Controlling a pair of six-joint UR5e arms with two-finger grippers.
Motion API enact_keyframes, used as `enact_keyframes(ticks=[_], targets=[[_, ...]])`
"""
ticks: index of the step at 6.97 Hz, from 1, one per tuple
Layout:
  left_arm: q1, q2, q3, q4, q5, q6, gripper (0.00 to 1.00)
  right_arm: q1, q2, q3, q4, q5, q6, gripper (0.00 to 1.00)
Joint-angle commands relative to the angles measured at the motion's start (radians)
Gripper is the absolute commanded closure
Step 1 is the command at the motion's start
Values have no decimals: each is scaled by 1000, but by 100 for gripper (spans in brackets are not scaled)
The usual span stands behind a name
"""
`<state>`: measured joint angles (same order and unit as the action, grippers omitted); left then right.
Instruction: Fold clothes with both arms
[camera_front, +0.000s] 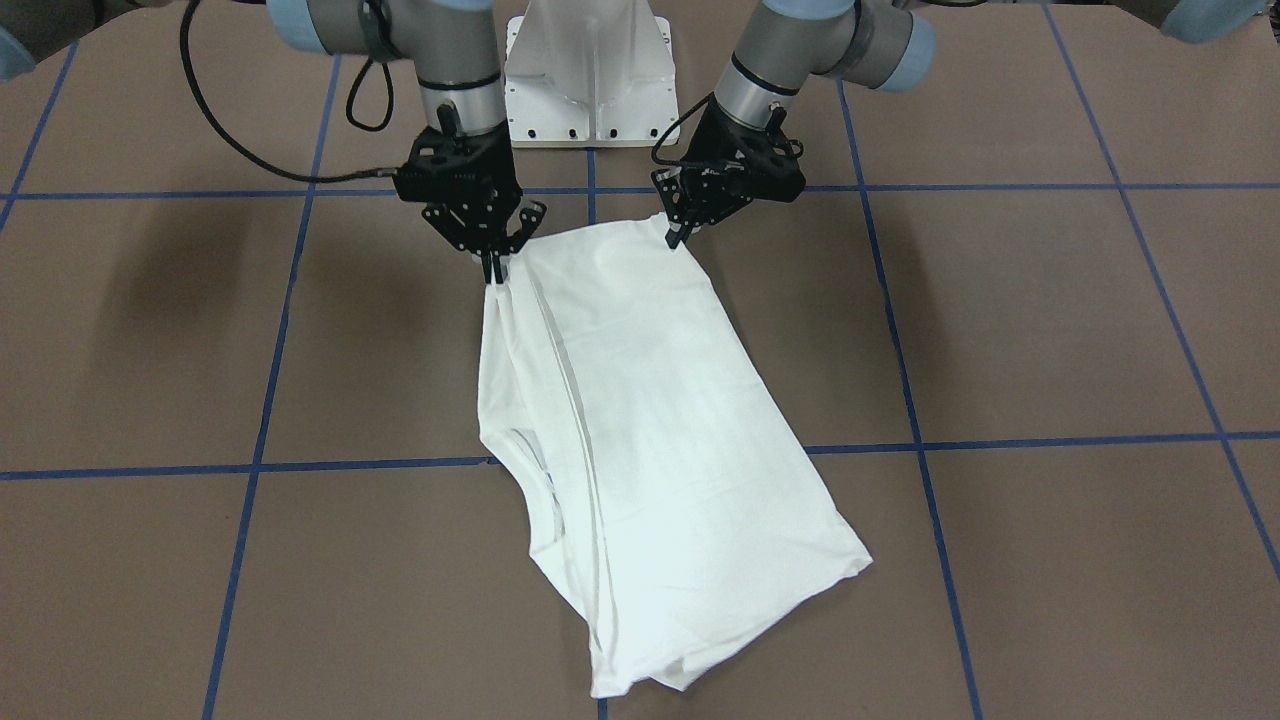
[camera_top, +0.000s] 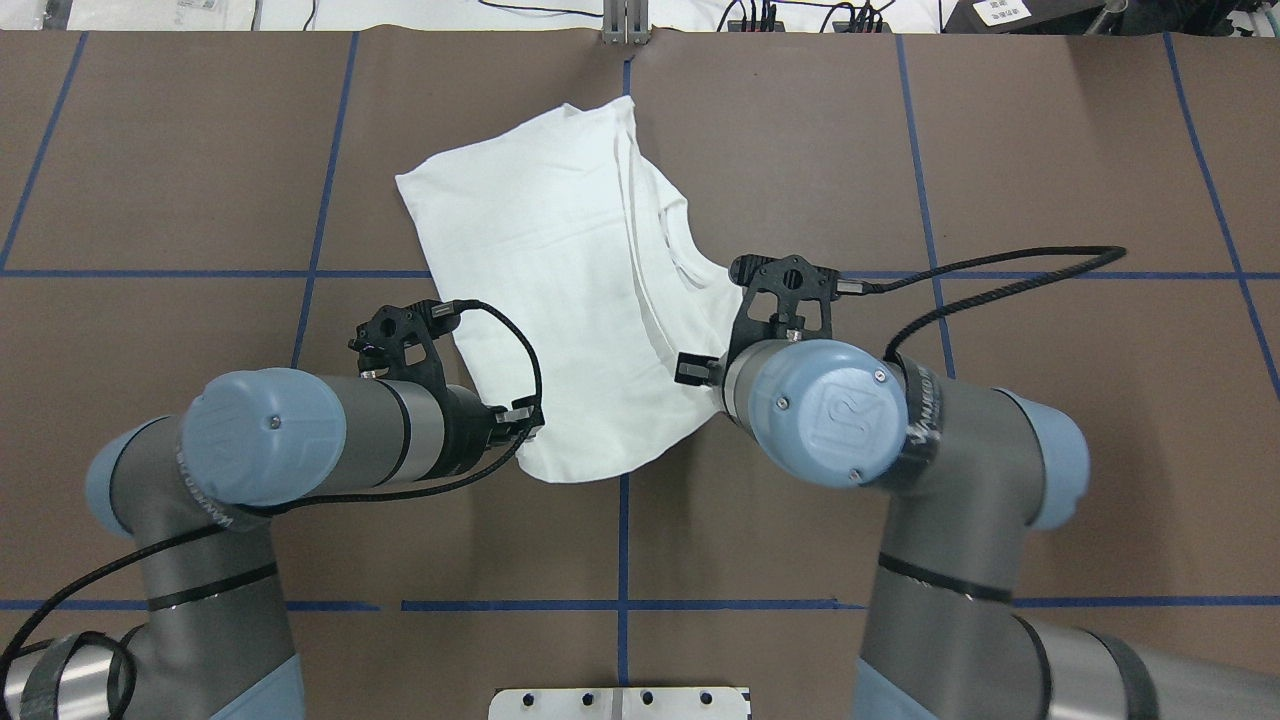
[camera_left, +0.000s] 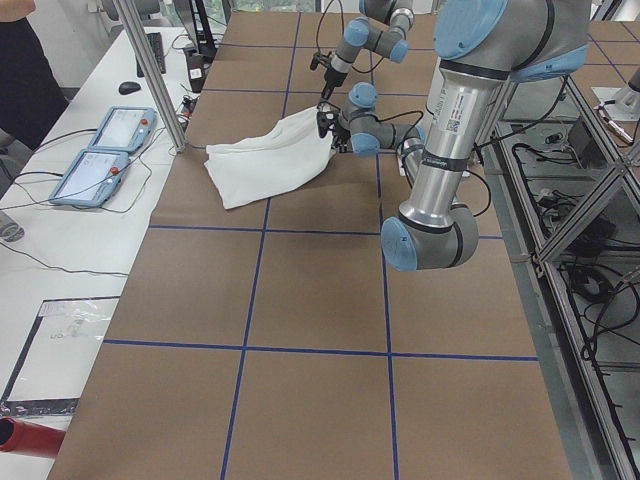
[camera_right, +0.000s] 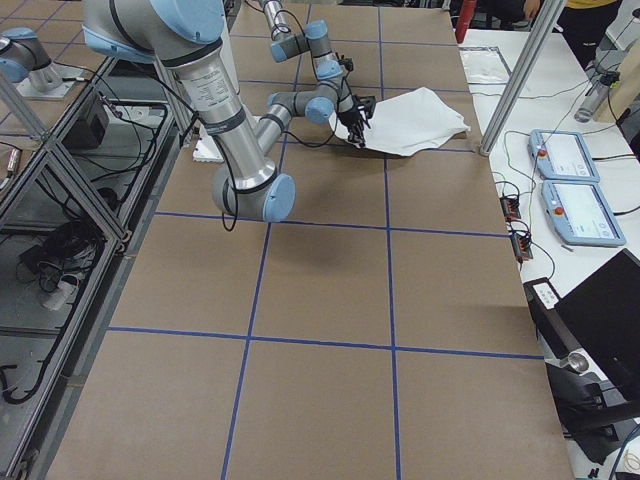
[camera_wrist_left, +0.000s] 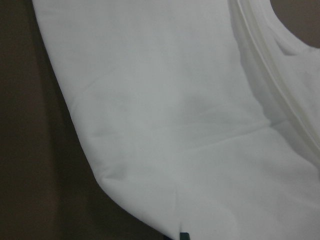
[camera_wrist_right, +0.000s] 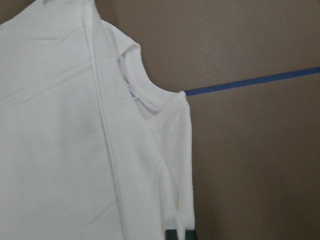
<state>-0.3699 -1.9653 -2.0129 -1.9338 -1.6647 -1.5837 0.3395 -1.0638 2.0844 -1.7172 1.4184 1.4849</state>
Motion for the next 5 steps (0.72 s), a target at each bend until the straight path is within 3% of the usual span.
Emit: enact_keyframes(ticks=[1, 2, 3, 5], targets=[[110, 0, -270, 212, -26, -15, 100, -144, -15, 288, -275, -58, 59, 100], [121, -9, -344, 301, -35, -13, 100, -134, -10, 321, -310, -56, 60, 100], [115, -21, -328, 312, -58, -3, 100, -132, -2, 295, -309, -56, 45, 100], [-10, -74, -179, 311, -55, 98, 100, -29, 106, 136, -294, -52, -12, 100]])
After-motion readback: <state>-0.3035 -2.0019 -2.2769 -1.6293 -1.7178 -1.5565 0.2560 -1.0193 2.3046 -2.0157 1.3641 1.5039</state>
